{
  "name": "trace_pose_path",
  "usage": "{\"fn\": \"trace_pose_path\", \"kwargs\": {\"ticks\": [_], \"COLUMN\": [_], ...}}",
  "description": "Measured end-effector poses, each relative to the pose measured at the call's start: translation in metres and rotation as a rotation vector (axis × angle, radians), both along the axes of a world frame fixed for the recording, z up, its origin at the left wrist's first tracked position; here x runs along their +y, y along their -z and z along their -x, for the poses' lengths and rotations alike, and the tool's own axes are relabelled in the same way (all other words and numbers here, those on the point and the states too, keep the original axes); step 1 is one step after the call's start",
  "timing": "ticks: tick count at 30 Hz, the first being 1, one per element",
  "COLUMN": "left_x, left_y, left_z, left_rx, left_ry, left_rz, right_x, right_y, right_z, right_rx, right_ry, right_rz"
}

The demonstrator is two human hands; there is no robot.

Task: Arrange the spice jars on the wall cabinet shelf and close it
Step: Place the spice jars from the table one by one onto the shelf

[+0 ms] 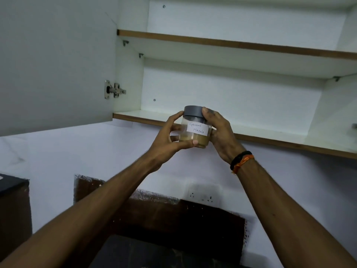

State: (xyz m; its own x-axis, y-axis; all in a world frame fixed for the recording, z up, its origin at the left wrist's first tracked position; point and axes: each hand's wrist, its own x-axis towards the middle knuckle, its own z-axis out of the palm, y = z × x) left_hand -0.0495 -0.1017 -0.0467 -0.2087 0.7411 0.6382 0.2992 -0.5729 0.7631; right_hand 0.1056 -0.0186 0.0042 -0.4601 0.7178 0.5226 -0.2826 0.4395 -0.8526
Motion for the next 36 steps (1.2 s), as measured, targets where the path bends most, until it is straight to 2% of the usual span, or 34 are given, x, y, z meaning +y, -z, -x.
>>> {"fn": "trace_pose_path", "kwargs": {"ticks": [9,16,19,23,27,29,32,36], "left_x": [0.021,0.047,0.057,0.068,0.081,0.086,0.092,0.098], "left_y": [-0.060,-0.065,-0.060,-0.056,-0.055,-0.060,-0.069,-0.065], "left_z": [0.037,0.065,0.081,0.114,0.156,0.166,0.176,0.189], "left_rx": [0.057,0.057,0.115,0.368,0.820,1.013,1.158,1.240], "left_ry": [-0.011,-0.005,-0.018,-0.178,-0.463,-0.516,-0.560,-0.564], "left_rz": [-0.061,-0.043,-0.024,0.077,0.326,0.425,0.454,0.345], "right_x": [0.021,0.055,0.069,0.086,0.099,0.108,0.121,0.142], "right_y": [-0.063,-0.070,-0.069,-0.074,-0.080,-0.083,-0.085,-0.084], "right_z": [0.034,0.061,0.072,0.088,0.110,0.123,0.142,0.168], "right_rx": [-0.013,-0.094,-0.100,-0.078,-0.071,-0.086,-0.121,-0.172], "right_ry": [-0.008,-0.003,0.027,0.108,0.127,0.150,0.183,0.192], "right_rz": [-0.107,-0.162,-0.182,-0.230,-0.218,-0.225,-0.234,-0.243]}}
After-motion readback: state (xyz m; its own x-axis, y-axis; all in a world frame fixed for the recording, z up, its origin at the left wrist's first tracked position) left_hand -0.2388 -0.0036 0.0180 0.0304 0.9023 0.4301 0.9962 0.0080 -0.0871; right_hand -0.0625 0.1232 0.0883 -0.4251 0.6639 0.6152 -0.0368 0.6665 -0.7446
